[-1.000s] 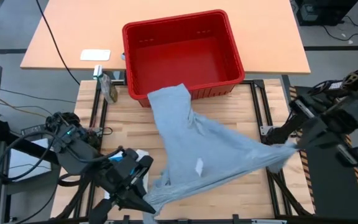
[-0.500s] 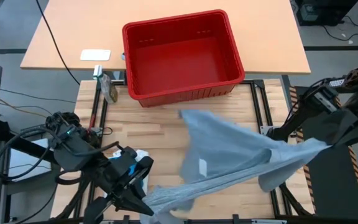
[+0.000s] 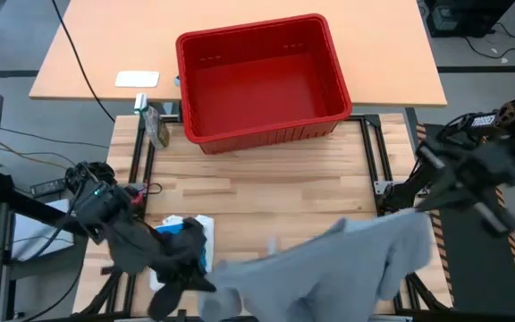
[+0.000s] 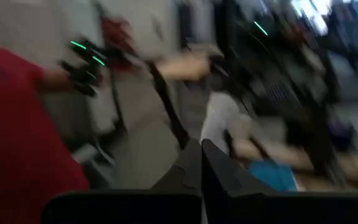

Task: Fold laundry
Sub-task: Remove the grey shirt from the red bin onto the table

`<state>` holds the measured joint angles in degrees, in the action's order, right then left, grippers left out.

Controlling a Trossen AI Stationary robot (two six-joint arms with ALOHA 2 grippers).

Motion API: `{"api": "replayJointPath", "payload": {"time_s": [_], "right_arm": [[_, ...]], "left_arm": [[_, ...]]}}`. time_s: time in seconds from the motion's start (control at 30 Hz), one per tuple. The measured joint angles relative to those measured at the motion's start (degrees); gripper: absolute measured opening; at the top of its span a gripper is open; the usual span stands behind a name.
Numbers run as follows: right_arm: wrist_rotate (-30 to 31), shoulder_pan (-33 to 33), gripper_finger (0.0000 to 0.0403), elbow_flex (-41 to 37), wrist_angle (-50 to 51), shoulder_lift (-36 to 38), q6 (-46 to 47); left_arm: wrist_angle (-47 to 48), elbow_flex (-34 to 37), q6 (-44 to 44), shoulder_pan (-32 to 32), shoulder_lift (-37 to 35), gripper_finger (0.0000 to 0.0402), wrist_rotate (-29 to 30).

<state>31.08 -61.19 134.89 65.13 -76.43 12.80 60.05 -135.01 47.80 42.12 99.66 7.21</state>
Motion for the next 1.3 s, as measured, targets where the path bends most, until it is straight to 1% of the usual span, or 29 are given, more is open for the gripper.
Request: {"api": "replayJointPath", "payload": {"time_s": [0.07, 0.13, 0.17, 0.23, 0.33, 0.4, 0.47, 0.57, 0.63, 0.67, 0.73, 0.8, 0.93, 1.0, 1.13, 1.23, 1.3], "right_arm": [[3.3, 0.0, 0.0002, 0.0, 6.5, -0.8, 7.3], [4.6, 0.0, 0.0002, 0.0, 11.7, -2.0, 13.2], [4.5, 0.0, 0.0002, 0.0, 13.6, -2.7, 15.2], [3.3, 0.0, 0.0001, 0.0, 15.7, -3.8, 17.2], [-3.1, 0.0, 0.0001, 0.0, 13.8, -5.3, 14.8], [-9.5, 0.0, 0.0001, 0.0, 9.4, -6.2, 9.9], [-14.8, -0.5, 0.0001, 0.0, 3.2, -6.5, 4.4], [-18.7, -2.2, 0.0001, 0.0, -6.3, -6.1, -2.3], [-19.8, -3.5, 0.0001, 0.0, -11.4, -5.3, -6.0], [-20.2, -4.2, 0.0001, 0.0, -13.4, -4.9, -8.1], [-20.5, -5.8, 0.0001, 0.0, -16.7, -4.1, -12.9], [-20.6, -7.1, 0.0001, 0.0, -19.9, -3.6, -17.0], [-21.5, -8.1, 0.0001, 0.0, -23.8, -2.2, -22.2], [-18.1, -8.1, 0.0001, 0.0, -23.9, -1.6, -22.7], [-7.7, -8.2, 0.0001, 0.0, -20.0, -0.3, -22.7], [0.3, -8.1, 0.0001, 0.0, -15.7, 0.5, -18.5], [7.5, -7.4, 0.0001, 0.1, -8.5, 1.1, -13.1]], "left_arm": [[8.5, 0.0, 7.6, -0.1, 0.6, 0.0009, 1.5], [14.9, 0.0, 12.7, -0.5, 1.2, 0.0009, 2.1], [16.5, 0.0, 14.0, -0.5, 1.5, 0.0009, 2.3], [16.5, 0.0, 14.3, -0.2, 2.0, 0.0008, 2.3], [10.3, 0.0, 13.8, 0.4, 2.1, 0.0003, 0.8], [2.0, 0.0, 12.0, 1.1, 2.1, 0.0003, -1.5], [-9.0, 0.0, 8.9, 1.9, 2.1, 0.0004, -4.0], [-25.3, 0.0, 0.2, 3.2, 2.1, 0.0007, -4.5], [-31.8, 0.0, -5.5, 4.0, 2.1, 0.0007, -4.0], [-33.5, 0.0, -7.4, 4.3, 2.1, 0.0008, -3.7], [-34.2, 0.0, -8.2, 4.8, 2.1, 0.0008, -2.3], [-34.2, 0.0, -7.2, 5.1, 2.2, 0.0008, -1.0], [-35.0, 0.0, -4.0, 5.6, 3.1, 0.0008, -1.5], [-34.2, 0.0, -2.5, 5.6, 3.3, 0.0008, -1.7], [-31.6, 0.0, -0.6, 5.7, 3.5, 0.0008, -1.9], [-26.6, 0.0, 1.7, 5.7, 3.5, 0.0005, 1.0], [-20.6, 0.0, 3.1, 5.7, 3.5, 0.0003, 5.0]]}}
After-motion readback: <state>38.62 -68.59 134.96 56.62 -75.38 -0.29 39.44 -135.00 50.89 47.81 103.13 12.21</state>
